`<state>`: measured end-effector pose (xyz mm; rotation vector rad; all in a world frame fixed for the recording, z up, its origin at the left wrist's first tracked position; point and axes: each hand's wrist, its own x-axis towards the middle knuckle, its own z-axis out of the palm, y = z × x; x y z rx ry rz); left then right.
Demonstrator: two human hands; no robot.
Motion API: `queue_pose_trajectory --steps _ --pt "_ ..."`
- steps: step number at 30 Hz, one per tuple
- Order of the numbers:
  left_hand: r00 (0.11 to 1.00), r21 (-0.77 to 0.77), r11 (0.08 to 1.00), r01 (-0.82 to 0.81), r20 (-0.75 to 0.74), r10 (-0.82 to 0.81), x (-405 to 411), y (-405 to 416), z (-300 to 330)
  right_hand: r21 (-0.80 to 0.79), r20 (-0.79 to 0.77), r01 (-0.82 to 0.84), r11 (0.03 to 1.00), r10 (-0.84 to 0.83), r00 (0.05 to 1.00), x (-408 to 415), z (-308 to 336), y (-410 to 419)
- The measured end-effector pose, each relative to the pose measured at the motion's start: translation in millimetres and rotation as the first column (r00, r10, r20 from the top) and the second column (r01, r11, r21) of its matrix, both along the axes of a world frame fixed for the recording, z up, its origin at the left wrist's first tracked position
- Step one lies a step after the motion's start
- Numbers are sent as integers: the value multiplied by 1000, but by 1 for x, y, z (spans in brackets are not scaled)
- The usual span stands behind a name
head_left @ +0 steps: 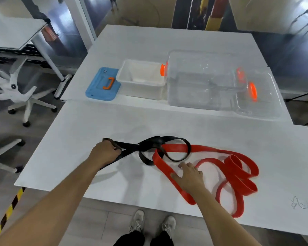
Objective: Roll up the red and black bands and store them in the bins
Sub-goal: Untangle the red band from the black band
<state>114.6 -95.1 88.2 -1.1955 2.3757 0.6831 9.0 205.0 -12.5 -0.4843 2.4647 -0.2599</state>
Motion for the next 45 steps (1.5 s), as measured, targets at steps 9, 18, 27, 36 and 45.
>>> queue_pose_trajectory --steps 9,18,27,36,45 --pt "900 -146 897 417 -72 -430 -63 57 -63 217 -53 -134 967 148 988 11 -28 4" --pt "876 -88 876 473 152 -458 -89 47 -126 243 -135 180 953 -150 979 -31 -35 67" --pt "927 -184 927 327 -127 -353 -91 42 -135 48 -173 -113 992 120 978 -2 -28 29" --pt "895 -120 974 -190 -428 122 -77 21 -87 111 -129 -196 974 209 969 -1 -35 12" --pt "805 25 925 -380 -484 344 -49 -8 -61 123 -300 81 989 -41 953 -53 -16 19"
